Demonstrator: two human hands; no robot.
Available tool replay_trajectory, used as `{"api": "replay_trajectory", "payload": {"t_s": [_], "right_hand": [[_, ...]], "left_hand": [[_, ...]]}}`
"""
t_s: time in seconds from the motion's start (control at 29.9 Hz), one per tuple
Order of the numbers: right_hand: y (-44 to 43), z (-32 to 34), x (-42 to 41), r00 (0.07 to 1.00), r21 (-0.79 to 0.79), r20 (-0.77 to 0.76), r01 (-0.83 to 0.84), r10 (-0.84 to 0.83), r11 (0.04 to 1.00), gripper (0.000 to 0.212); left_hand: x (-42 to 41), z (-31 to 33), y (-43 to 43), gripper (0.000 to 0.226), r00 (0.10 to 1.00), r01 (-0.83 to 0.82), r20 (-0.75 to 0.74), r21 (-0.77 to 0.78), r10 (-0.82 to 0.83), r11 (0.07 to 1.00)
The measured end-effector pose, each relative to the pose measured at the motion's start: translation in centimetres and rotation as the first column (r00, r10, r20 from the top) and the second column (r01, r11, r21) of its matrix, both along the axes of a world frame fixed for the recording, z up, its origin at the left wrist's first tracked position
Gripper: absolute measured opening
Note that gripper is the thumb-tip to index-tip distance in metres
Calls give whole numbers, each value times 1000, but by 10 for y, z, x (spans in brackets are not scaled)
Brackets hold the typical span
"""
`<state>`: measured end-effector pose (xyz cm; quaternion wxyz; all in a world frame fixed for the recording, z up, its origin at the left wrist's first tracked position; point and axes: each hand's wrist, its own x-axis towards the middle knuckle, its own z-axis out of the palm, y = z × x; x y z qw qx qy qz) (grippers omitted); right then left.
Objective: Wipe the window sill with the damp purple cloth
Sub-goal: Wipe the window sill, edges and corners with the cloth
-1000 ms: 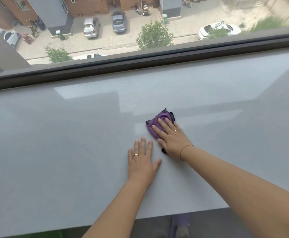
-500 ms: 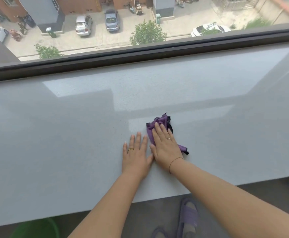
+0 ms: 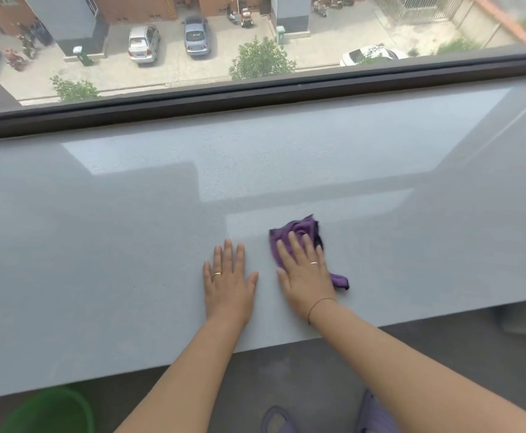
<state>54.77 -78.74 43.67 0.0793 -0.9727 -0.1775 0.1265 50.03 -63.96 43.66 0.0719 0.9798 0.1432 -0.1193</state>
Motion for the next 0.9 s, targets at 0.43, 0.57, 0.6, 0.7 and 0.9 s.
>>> {"api": "replay_trajectory", "payload": {"t_s": [0.43, 0.57, 0.6, 0.7, 0.9], "right_hand": [[-109, 0, -5, 995, -133, 20, 102, -100, 986, 58], [-60, 3, -38, 993, -84, 8, 122, -121, 989, 59], [-46, 2, -52, 999, -63, 10, 48, -48, 997, 59], [-24, 1, -91, 978, -22, -30, -209, 208, 978, 56], [-99, 0, -60, 958, -48, 47, -280, 283, 959, 54]], "left_hand": [[-47, -1, -22, 62, 999, -36, -38, 1, 36, 999], [-47, 3, -27, 63, 997, -49, -62, -25, 47, 999], [-47, 4, -27, 63, 997, -48, -64, -29, 46, 998], [-53, 6, -30, 62, 997, -23, -81, -21, 21, 1000], [-69, 4, -43, 60, 997, -22, -69, 9, 22, 1000]]}}
